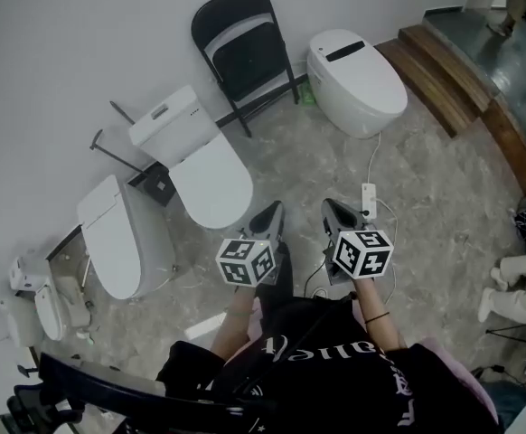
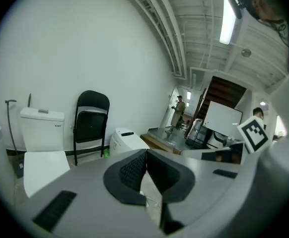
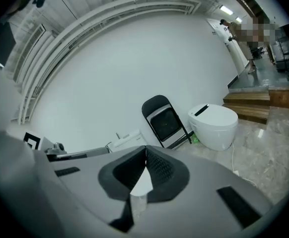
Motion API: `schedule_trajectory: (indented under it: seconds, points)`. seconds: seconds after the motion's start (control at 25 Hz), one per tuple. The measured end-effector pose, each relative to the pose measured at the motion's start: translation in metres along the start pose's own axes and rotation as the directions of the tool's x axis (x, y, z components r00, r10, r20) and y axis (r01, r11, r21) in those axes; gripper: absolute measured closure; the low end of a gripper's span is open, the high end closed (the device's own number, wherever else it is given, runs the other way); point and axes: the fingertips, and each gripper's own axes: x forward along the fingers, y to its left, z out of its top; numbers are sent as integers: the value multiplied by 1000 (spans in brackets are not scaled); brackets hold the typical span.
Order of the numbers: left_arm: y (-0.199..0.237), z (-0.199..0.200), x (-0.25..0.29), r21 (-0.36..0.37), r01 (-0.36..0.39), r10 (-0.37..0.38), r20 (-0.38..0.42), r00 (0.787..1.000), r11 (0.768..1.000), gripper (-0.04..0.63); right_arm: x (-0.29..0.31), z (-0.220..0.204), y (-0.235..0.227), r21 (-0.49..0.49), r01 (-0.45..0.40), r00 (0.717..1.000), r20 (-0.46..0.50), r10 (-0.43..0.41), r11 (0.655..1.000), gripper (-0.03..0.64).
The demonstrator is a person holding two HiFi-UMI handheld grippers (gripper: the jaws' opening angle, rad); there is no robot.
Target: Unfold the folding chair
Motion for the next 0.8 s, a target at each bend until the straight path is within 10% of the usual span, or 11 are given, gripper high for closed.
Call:
schedule_trajectory:
  seconds: [0.8]
  points:
    - [234,197,185,57,90,-91,21,996,994,592,327,174,14,-16,18,996,91,-17,1000,601]
